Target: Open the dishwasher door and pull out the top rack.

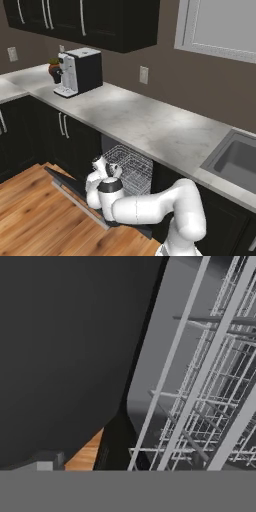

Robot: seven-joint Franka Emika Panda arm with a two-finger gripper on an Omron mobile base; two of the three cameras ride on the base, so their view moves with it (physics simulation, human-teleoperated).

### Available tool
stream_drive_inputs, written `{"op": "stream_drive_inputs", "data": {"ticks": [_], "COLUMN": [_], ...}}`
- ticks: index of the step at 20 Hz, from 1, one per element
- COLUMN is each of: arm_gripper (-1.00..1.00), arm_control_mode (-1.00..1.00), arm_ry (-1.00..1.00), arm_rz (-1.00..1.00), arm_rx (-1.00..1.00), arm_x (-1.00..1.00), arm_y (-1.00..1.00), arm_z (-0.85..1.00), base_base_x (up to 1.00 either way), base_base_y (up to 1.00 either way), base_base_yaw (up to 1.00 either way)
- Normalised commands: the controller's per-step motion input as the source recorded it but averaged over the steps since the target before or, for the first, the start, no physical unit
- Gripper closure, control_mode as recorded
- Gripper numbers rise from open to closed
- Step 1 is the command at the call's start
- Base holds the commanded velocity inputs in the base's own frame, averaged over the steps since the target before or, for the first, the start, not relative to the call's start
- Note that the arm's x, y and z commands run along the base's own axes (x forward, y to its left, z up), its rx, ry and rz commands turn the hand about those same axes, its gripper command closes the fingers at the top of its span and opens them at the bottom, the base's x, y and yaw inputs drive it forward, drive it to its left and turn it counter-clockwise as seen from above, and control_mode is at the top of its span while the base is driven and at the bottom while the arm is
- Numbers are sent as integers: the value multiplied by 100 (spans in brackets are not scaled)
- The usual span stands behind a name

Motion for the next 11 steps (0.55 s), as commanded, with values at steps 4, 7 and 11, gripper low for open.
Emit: {"op": "stream_drive_inputs", "data": {"ticks": [4,7,11], "arm_gripper": [-100,-100,-100], "arm_control_mode": [-100,-100,-100], "arm_ry": [35,32,26], "arm_rz": [-5,-5,-5], "arm_rx": [0,0,0], "arm_x": [-42,-52,-75], "arm_y": [100,100,100], "arm_z": [-100,-100,-100], "base_base_x": [0,0,0], "base_base_y": [0,0,0], "base_base_yaw": [0,0,0]}}
